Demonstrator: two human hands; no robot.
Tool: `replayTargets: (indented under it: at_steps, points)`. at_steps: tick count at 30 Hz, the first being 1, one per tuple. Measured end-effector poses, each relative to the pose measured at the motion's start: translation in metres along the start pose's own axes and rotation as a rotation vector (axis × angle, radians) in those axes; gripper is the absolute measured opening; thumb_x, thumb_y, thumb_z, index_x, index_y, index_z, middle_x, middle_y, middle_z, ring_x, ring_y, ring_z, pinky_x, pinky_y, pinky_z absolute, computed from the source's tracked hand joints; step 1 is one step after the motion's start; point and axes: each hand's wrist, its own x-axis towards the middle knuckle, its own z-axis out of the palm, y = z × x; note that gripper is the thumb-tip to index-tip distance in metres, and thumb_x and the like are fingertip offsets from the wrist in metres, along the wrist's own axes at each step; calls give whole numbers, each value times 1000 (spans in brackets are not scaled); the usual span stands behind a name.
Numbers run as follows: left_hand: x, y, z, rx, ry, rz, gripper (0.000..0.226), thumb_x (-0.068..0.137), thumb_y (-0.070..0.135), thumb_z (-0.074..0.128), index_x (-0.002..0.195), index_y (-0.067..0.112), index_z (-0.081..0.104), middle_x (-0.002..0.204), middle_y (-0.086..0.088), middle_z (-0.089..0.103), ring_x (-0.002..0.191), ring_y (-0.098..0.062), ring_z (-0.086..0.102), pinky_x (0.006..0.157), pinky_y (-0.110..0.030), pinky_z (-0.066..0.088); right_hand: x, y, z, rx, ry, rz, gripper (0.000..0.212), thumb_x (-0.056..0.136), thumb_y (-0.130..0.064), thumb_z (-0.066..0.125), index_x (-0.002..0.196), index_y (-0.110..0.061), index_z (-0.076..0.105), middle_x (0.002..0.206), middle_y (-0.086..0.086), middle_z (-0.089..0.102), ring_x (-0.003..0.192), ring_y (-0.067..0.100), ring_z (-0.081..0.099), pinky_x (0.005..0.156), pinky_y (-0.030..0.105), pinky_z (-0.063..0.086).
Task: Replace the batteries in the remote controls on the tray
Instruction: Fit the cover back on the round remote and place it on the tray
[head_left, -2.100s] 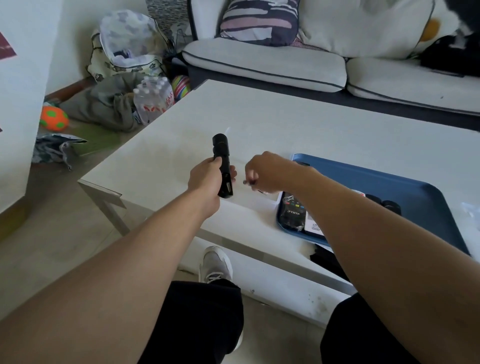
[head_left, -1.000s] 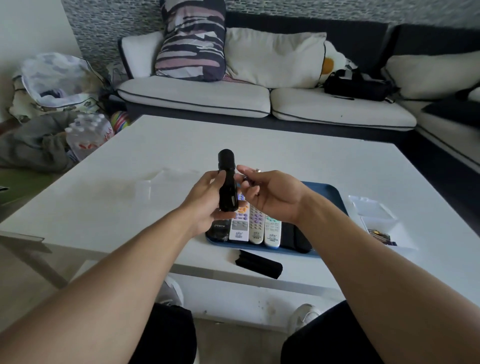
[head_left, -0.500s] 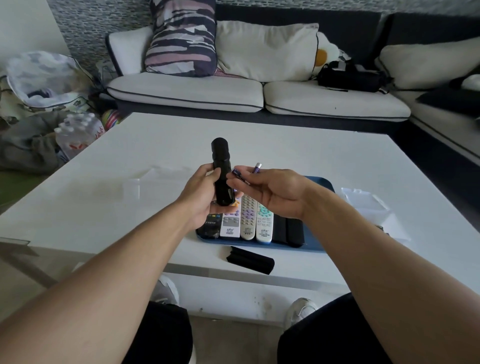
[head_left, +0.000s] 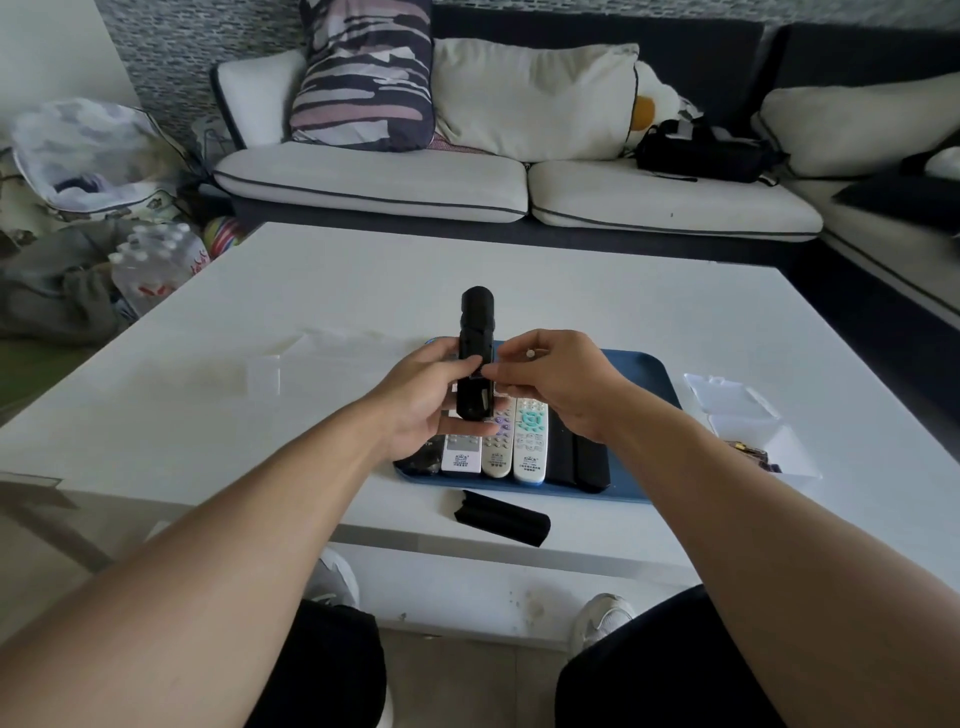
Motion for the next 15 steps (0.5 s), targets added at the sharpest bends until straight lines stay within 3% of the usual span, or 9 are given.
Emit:
replayTargets:
  at_steps: [5,10,15]
  points:
    - [0,-3,-1,-27,-57,-47,26,105,13,50,127,13,62,110,-20,72,102,-43,71,75,-50,62,5,4,4,-157,54,-25,32,75,-8,87,100,-1,69,74,2,62,53,4,59,51,14,45]
    - [-1,-3,-1,-80,-97,-76,30,107,15,42,128,9,63,118,-25,69,104,-46,69,79,-51,62,12,11,4,-204,84,-29,30,75,-21,88,94,-8,68,79,4,64,61,8,58,59,20,45]
    - [1,-1,0,-236,-66,-117,30,104,11,47,126,-1,63,122,-30,66,103,-43,71,76,-42,63,14,13,12,-201,126,-64,21,86,-25,79,90,-10,66,78,5,69,64,14,62,65,28,52]
